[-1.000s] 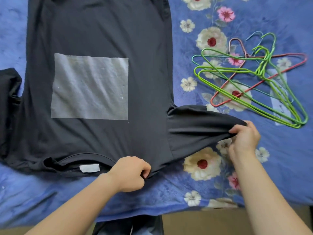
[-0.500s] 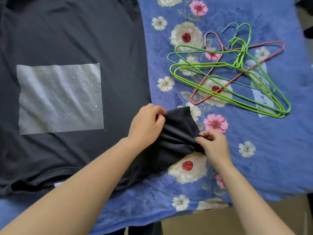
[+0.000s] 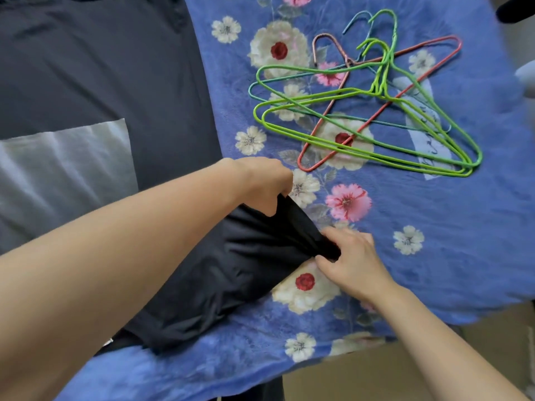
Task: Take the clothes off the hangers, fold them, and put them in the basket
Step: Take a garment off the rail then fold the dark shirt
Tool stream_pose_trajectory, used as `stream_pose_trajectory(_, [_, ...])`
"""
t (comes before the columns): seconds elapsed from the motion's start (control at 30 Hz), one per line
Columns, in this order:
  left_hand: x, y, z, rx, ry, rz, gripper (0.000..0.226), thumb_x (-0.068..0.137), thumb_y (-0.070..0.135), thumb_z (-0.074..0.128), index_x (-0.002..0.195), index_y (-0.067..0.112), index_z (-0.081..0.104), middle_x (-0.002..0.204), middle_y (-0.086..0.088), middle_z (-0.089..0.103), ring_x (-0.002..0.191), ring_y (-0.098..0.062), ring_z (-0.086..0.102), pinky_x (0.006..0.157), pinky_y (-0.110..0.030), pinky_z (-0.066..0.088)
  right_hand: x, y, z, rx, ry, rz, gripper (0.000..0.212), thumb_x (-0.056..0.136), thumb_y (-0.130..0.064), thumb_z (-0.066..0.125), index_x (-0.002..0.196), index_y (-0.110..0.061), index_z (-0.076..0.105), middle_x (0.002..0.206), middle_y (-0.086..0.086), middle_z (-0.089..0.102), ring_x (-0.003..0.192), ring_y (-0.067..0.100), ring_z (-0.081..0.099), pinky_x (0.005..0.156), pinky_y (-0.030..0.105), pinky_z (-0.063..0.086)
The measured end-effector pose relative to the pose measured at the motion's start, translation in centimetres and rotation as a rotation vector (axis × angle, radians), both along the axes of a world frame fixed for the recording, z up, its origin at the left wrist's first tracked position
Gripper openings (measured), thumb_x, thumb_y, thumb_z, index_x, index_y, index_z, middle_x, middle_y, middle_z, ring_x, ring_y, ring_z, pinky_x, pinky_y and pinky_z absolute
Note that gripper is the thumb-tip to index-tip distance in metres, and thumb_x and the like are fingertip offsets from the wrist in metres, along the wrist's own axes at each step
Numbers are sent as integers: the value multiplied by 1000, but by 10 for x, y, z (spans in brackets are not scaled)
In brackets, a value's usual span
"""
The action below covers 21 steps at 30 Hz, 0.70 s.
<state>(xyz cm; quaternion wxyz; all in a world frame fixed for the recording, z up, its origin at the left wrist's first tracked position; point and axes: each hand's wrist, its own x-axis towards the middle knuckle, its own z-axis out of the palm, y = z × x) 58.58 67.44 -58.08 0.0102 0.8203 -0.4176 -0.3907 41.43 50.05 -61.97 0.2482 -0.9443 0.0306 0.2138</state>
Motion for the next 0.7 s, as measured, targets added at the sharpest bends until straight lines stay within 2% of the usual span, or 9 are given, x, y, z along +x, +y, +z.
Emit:
stream_pose_trajectory(0.1, [15, -10, 18, -47, -59, 43, 13, 73, 16, 64, 76, 4, 59, 63, -10, 46, 65, -28, 41, 46, -26, 24, 8, -7, 7, 80, 65, -101, 23, 68, -38, 52, 59, -18, 46, 61, -4, 44, 73, 12, 43, 73, 36, 29])
stream_pose_trajectory(0.17, [23, -20, 25, -142, -69, 115, 15, 72, 15, 64, 80, 2, 62, 69, -16, 54, 68, -31, 47, 48, -28, 32, 12, -14, 15, 234, 55, -318, 22, 64, -31, 58, 53, -15, 48, 62, -1, 43, 72, 16, 43, 69, 35, 31])
stream_pose_trajectory(0.27, [23, -27, 15, -268, -109, 235, 8, 74, 6, 58, 81, 7, 60, 71, -6, 54, 74, -30, 51, 53, -31, 37, 11, -31, 14, 391, 132, -589, 37, 62, -29, 67, 65, 7, 60, 77, 16, 52, 70, 27, 49, 68, 37, 39])
stream_pose_trajectory(0.3, [19, -28, 4, -306, -119, 304, 13, 75, 3, 56, 86, 8, 63, 75, -5, 57, 78, -29, 52, 57, -32, 38, 9, -34, 12, 441, 170, -658, 39, 64, -27, 72, 68, 11, 61, 74, 19, 55, 67, 30, 51, 67, 40, 42])
stream_pose_trajectory(0.4, [-6, -23, -34, -440, -112, 582, 32, 79, -4, 52, 104, 8, 68, 101, -11, 67, 98, -32, 59, 77, -35, 45, 7, -34, 2, 477, 223, -810, 18, 78, -6, 75, 71, 6, 63, 67, 19, 65, 61, 27, 61, 60, 35, 49])
stream_pose_trajectory(0.5, [-45, -13, -52, -601, -34, 782, 53, 83, -3, 51, 135, 10, 52, 136, -10, 51, 113, -29, 55, 94, -34, 44, 8, -25, -8, 457, 185, -916, 15, 82, 6, 68, 78, -4, 57, 65, 15, 63, 47, 12, 61, 49, 20, 50])
stream_pose_trajectory(0.57, [-83, -5, -52, -685, -116, 789, 60, 85, -1, 52, 143, 6, 41, 149, -15, 33, 130, -27, 43, 108, -31, 36, 8, -19, -10, 488, 150, -999, 19, 82, 8, 66, 84, -8, 55, 66, 13, 62, 44, 12, 59, 48, 21, 49])
stream_pose_trajectory(0.63, [-119, 5, -55, -707, -261, 783, 55, 86, 3, 52, 141, 3, 44, 149, -19, 33, 136, -30, 35, 115, -34, 29, 8, -16, -8, 562, 137, -1093, 18, 83, 4, 67, 89, -9, 56, 70, 11, 64, 50, 17, 59, 53, 26, 50])
stream_pose_trajectory(0.7, [-142, 15, -67, -627, -252, 708, 48, 94, 14, 47, 141, 3, 46, 151, -18, 35, 140, -30, 32, 116, -40, 28, 9, -12, -2, 705, 163, -1197, 16, 84, -2, 68, 93, -9, 59, 77, 9, 66, 57, 17, 60, 57, 26, 50])
